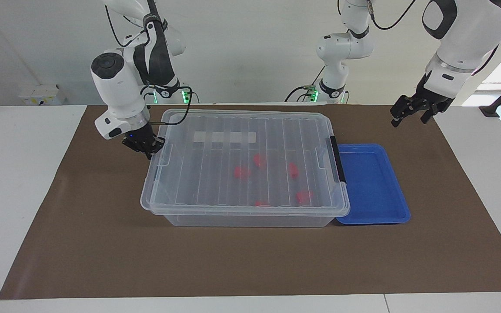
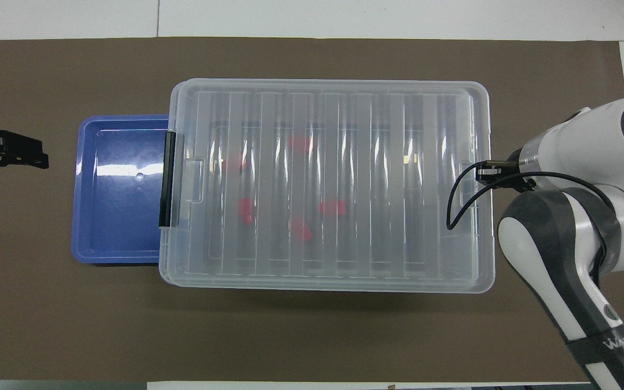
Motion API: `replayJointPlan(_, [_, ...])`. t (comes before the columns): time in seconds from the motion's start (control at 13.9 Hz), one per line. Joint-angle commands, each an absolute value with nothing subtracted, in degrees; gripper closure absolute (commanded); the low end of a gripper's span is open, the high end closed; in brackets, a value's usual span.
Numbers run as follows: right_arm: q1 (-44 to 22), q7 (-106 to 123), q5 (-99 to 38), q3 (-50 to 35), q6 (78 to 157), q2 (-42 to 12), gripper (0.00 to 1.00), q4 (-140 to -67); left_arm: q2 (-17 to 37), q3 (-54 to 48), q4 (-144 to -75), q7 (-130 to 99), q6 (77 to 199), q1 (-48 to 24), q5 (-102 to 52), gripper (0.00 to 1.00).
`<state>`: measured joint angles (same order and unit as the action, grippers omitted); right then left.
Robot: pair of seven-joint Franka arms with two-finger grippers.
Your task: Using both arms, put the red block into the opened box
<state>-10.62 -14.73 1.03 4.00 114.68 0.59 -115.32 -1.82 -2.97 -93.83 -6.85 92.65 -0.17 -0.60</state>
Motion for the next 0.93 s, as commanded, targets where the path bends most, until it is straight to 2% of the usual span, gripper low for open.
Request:
replayJointPlan(0.0, [-9.84,-15.03,-0.35,3.52,111.37,0.7,1.0,-113.48,-3.34,-3.34,-95.62,-5.89,93.34,0.7,-0.35,0.0])
replayJointPlan(0.36, [-9.41,-14.94,-0.18,3.87,102.94,0.7,1.0,-105.84,-3.34,-3.34,-95.62,-5.89,93.43,0.7,-0.26,0.0])
replayJointPlan(0.65, [-4.94,-9.25,0.0,4.22,92.04,0.7,1.0,-96.52,-3.34,-3.34,-95.62,-5.89,93.43,0.7,-0.35,0.0])
replayJointPlan(0.79, [-3.7,-7.74,-0.26,5.09,88.43,1.23,0.99,-94.84,-3.34,-3.34,-95.62,-5.89,93.43,0.7,-0.26,0.0])
replayJointPlan(0.86, [-3.87,-7.47,-0.35,6.14,87.29,1.67,0.84,-94.92,-3.34,-3.34,-95.62,-5.89,93.51,0.7,-0.26,0.0])
